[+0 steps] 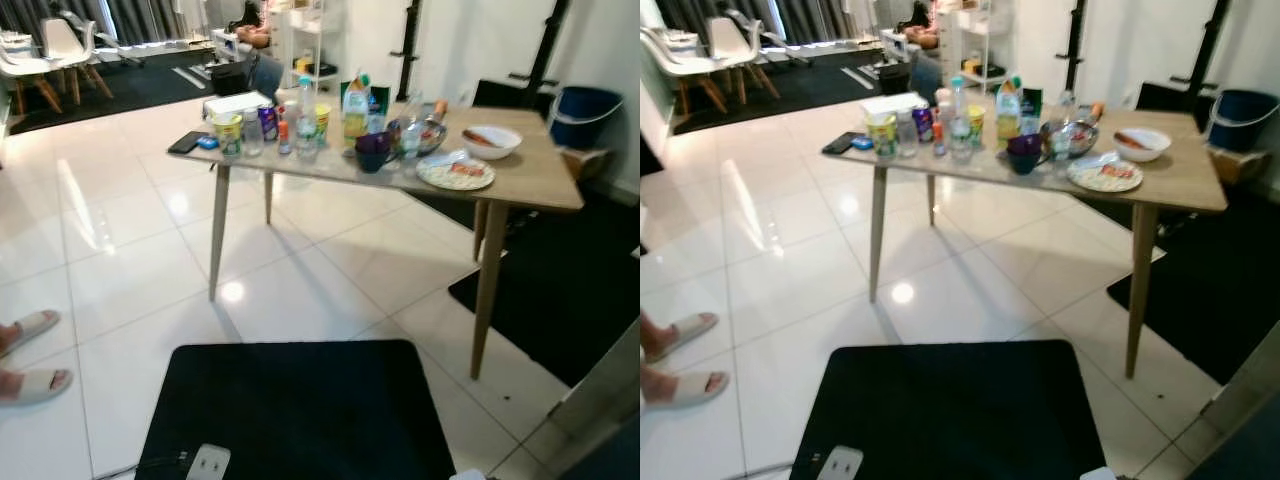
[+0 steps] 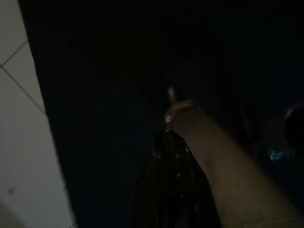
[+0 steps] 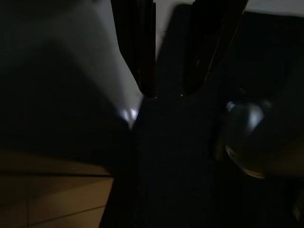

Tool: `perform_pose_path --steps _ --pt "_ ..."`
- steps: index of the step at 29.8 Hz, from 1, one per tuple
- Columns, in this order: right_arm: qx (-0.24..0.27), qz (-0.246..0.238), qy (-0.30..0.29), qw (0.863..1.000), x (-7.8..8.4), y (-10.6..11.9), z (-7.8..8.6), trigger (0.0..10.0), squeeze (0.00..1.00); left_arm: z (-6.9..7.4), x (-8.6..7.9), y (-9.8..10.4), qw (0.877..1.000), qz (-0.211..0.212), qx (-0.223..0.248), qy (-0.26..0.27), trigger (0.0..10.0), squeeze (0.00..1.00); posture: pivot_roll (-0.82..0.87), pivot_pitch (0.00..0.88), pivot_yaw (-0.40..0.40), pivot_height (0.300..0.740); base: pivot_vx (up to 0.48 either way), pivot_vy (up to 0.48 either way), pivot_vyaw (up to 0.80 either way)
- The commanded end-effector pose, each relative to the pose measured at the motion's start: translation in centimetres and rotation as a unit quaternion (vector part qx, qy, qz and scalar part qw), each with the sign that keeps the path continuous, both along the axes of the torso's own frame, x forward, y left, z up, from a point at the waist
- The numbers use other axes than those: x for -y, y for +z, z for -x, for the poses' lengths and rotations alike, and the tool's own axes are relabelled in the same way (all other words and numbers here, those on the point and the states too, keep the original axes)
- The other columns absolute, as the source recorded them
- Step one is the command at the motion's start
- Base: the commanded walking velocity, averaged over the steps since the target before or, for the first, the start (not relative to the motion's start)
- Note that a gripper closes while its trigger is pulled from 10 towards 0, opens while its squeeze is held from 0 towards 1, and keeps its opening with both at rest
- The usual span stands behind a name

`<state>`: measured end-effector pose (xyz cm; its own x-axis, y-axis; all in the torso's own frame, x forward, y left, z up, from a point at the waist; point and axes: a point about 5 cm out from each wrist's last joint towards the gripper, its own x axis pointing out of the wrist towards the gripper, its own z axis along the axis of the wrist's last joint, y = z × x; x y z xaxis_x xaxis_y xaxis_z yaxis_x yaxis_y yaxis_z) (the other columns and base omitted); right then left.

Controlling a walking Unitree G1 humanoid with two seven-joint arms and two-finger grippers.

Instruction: Restocking fridge

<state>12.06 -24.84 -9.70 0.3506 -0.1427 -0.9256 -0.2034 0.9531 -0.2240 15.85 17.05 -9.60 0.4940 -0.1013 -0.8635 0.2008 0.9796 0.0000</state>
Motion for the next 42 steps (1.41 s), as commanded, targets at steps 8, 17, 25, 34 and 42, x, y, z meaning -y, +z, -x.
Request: perform_pose_path --steps 8,17,25,34,42 --pt "0.011 -0.010 -0.001 1.000 -0.8 -0.1 -0.4 10.0 0.00 1.1 -0.3 -0.4 1.000 -0.004 -0.019 0.002 10.0 0.00 -0.07 0.000 0.006 0.740 0.000 0.000 0.79" --pt "0.020 0.000 -0.005 1.000 -0.4 0.1 -0.7 10.0 0.00 0.6 -0.1 -0.2 1.000 -0.001 -0.013 0.006 10.0 0.00 -0.08 0.000 0.010 0.740 0.000 0.000 0.34" --pt "0.025 0.004 -0.012 1.000 -0.1 0.3 -1.0 10.0 0.00 -0.3 0.2 0.1 1.000 0.002 -0.004 0.004 10.0 0.00 -0.09 0.000 0.004 0.740 0.000 0.000 0.00" --pt "0.026 0.003 -0.018 0.999 -0.2 0.3 -1.0 10.0 0.00 0.0 0.4 -0.1 1.000 0.006 -0.007 0.004 10.0 0.00 -0.09 0.000 0.010 0.740 0.000 0.000 0.00" --pt "0.021 0.004 -0.025 0.999 -0.1 0.1 -0.5 10.0 0.00 0.4 0.2 -0.2 1.000 0.004 -0.012 0.006 10.0 0.00 -0.09 0.000 0.007 0.740 0.000 0.000 0.00"
